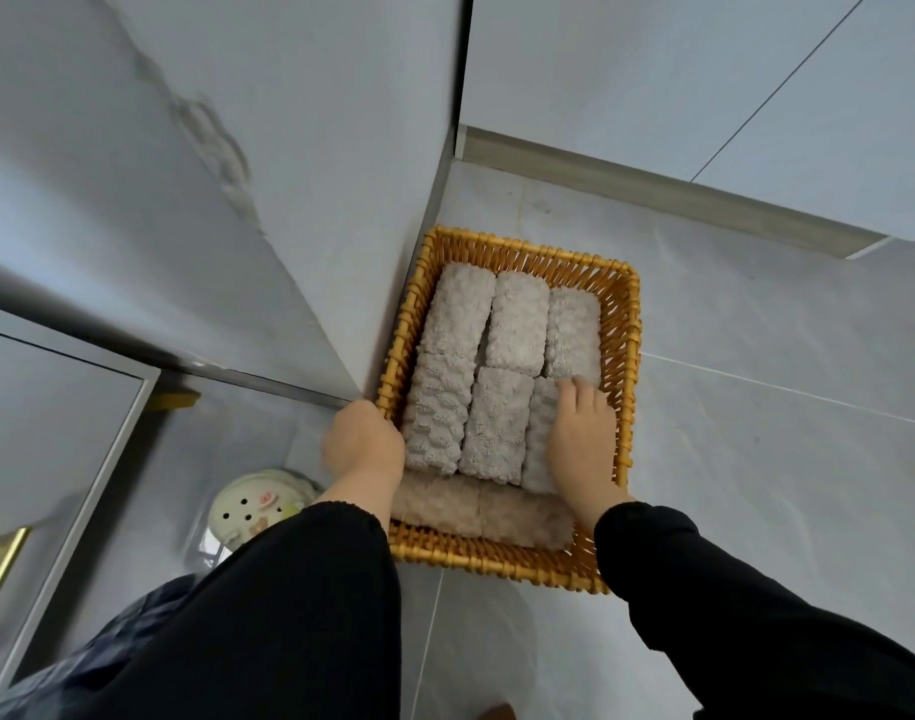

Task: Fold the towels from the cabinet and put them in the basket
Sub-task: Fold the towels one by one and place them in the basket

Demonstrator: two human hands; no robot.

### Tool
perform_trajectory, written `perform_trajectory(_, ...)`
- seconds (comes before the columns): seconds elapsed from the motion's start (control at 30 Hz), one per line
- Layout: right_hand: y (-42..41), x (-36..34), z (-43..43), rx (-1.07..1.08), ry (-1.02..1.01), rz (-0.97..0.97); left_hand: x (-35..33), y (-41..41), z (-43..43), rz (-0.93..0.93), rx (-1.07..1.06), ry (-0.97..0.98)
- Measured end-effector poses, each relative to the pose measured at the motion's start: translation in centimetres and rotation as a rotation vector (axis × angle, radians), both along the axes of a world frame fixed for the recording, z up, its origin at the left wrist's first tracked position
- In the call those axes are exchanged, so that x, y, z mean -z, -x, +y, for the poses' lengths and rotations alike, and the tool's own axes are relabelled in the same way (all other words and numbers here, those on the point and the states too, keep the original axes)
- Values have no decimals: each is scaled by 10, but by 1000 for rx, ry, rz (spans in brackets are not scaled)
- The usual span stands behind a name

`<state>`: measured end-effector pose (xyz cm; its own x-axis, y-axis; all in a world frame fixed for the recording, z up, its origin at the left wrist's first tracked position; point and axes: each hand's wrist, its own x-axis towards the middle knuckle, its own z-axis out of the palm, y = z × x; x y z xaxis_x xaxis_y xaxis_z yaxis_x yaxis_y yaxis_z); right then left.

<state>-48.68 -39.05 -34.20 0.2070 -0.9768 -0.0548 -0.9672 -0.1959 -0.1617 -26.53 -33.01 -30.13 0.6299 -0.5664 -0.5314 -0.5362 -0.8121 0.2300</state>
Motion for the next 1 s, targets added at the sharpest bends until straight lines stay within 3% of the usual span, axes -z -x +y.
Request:
perform_trajectory(0.1,-1,5,9,-123,-79,116,1,-3,0,0,19,5)
perform_trajectory(0.23,7,14,11,-35,-358,249,2,-6,2,28,33,45)
perform_trajectory(0.3,6,16,10,-19,-399,253,2,-10,3,59,37,71)
perform_trajectory(0.53,-16,2,17,-21,-214,110,-19,-8,7,61,124,146)
perform_trajectory(0.7,-39,-19,15,-20,-247,22,-49,8,-6,23,287,166)
perform_trajectory(1.0,-53,-113,-18,-45,-36,-265,-139,29,-25,136,359,315)
